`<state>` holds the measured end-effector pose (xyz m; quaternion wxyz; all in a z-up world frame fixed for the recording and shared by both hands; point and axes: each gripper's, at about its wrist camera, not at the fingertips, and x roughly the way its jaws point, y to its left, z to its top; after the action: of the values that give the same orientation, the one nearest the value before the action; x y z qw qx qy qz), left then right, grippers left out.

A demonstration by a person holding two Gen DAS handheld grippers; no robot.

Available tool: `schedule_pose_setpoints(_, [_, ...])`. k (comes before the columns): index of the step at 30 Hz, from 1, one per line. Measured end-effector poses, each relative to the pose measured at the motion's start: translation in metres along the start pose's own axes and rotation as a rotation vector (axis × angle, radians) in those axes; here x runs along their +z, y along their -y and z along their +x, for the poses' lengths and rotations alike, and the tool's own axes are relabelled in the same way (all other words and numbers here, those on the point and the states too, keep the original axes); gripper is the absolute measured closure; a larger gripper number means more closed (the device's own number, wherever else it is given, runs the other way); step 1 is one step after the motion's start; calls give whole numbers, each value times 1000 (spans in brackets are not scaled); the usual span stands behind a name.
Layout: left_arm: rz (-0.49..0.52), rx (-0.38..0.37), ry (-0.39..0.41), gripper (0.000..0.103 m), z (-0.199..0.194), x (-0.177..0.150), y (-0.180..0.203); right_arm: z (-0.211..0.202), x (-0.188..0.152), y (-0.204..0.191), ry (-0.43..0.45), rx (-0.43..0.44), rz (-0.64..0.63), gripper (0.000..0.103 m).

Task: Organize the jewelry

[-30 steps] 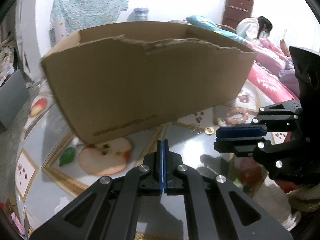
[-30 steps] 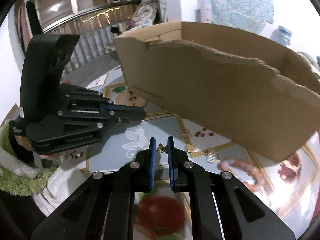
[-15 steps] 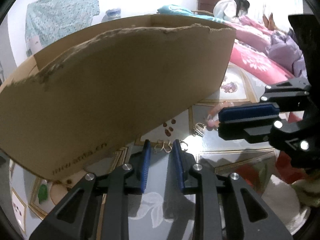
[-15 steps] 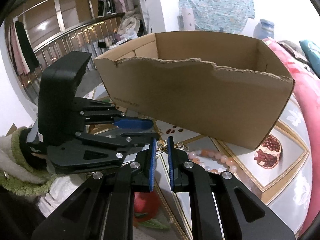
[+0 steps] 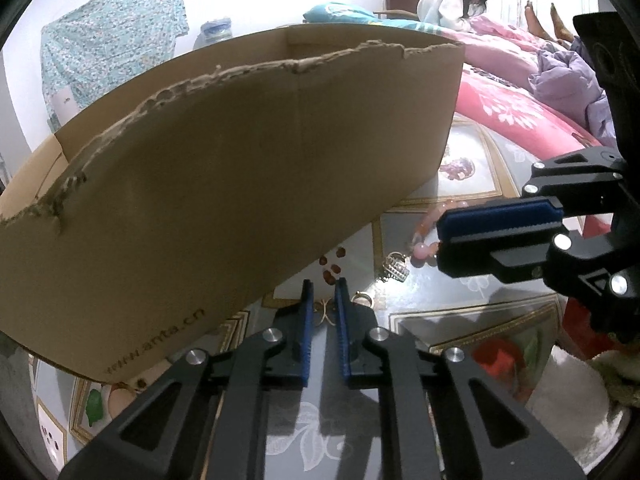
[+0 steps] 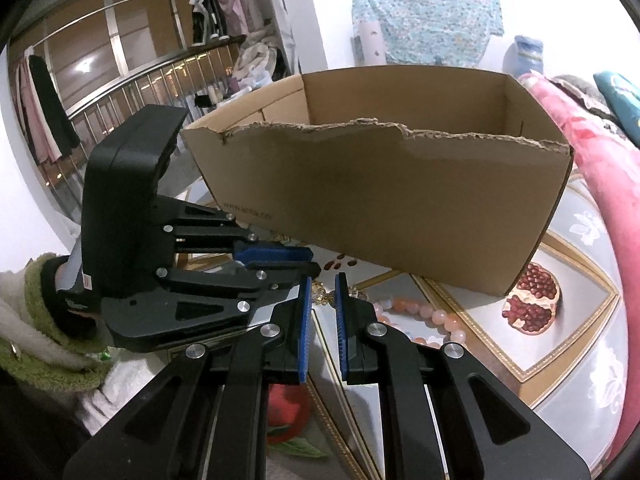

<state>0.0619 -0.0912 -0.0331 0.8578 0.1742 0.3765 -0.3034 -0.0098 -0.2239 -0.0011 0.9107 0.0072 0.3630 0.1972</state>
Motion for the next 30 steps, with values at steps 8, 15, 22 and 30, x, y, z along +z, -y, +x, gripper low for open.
schedule_pose_setpoints(8, [-33, 16, -6, 102, -6, -5, -3, -1, 0, 0, 7, 1, -7, 93])
schedule_pose_setpoints(15, [-98, 22, -11, 101, -17, -15, -13, -3, -1, -3, 7, 0, -14, 93])
schedule_pose_setpoints(22, [-161, 48, 0, 101, -27, -20, -27, -2, 2, -5, 8, 9, -19, 94])
schedule_pose_setpoints(30, [-104, 27, -35, 101, -21, -23, -9, -2, 1, -4, 14, 11, -18, 94])
